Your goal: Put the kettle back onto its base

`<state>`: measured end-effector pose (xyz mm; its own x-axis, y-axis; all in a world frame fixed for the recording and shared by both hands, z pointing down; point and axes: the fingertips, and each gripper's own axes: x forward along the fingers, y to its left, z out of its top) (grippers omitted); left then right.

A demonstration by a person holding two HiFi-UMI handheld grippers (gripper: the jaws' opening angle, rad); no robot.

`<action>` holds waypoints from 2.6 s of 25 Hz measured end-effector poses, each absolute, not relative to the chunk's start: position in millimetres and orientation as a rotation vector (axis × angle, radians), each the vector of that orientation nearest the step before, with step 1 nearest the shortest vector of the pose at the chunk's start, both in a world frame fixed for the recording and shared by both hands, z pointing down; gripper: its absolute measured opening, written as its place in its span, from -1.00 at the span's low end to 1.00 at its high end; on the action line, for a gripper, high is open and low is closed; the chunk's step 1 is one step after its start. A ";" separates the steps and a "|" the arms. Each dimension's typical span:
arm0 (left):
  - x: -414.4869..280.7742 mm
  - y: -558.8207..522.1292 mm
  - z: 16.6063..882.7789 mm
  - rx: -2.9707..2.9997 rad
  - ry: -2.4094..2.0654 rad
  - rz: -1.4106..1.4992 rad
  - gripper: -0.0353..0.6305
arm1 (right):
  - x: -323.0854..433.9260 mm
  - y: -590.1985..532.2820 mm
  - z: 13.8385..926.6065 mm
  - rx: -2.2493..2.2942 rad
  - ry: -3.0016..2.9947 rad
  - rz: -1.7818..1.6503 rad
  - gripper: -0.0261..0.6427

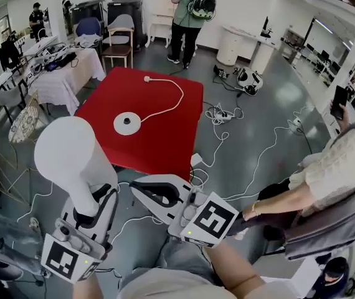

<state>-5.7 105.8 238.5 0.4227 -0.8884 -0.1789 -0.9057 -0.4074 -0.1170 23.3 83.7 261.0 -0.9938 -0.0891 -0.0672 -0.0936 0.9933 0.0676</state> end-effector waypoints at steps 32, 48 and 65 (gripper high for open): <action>-82.7 -143.9 311.6 -2.745 1.249 0.104 -0.76 | -52.2 -158.1 289.5 -0.458 3.061 0.015 -0.90; -102.1 -219.5 384.7 -2.951 0.832 0.076 -0.77 | -82.3 -211.4 331.2 -0.839 3.088 -0.042 -0.90; -91.4 -245.4 418.3 -2.993 0.738 0.146 -0.77 | -91.3 -224.0 355.3 -0.896 3.162 -0.071 -0.89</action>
